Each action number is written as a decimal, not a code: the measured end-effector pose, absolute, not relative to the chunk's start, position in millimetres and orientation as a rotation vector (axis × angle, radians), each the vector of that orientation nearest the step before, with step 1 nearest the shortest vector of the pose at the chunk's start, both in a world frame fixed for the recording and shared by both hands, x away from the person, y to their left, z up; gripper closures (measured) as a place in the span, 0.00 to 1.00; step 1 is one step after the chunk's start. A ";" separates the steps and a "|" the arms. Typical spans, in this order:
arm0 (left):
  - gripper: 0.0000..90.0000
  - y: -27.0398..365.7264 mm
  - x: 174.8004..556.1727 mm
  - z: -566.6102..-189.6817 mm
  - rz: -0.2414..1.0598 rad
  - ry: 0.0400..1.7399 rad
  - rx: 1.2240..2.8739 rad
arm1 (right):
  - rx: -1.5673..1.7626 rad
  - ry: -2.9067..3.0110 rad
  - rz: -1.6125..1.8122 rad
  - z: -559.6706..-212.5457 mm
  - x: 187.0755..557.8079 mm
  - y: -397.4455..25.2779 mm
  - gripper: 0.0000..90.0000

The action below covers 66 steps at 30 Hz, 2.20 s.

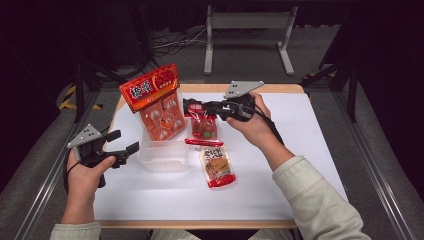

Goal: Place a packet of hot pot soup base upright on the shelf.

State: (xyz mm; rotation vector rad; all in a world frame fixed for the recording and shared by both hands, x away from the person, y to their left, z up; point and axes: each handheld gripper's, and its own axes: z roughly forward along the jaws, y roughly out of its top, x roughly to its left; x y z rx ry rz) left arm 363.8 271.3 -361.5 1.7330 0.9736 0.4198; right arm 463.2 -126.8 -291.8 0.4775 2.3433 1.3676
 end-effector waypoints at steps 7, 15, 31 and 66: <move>0.14 272.8 362.0 -361.0 0.421 0.980 1.729 | 0.438 2.348 1.377 -291.3 462.3 -111.7 0.89; 0.14 276.3 362.7 -359.4 0.430 0.986 1.714 | 0.407 2.340 1.387 -293.1 462.5 -93.4 0.89; 0.14 279.3 360.3 -359.0 0.429 0.994 1.703 | 0.343 2.317 1.397 -295.5 466.2 -62.6 0.88; 0.14 282.9 360.7 -359.3 0.423 0.988 1.693 | 0.284 2.295 1.439 -324.4 479.6 -23.6 0.88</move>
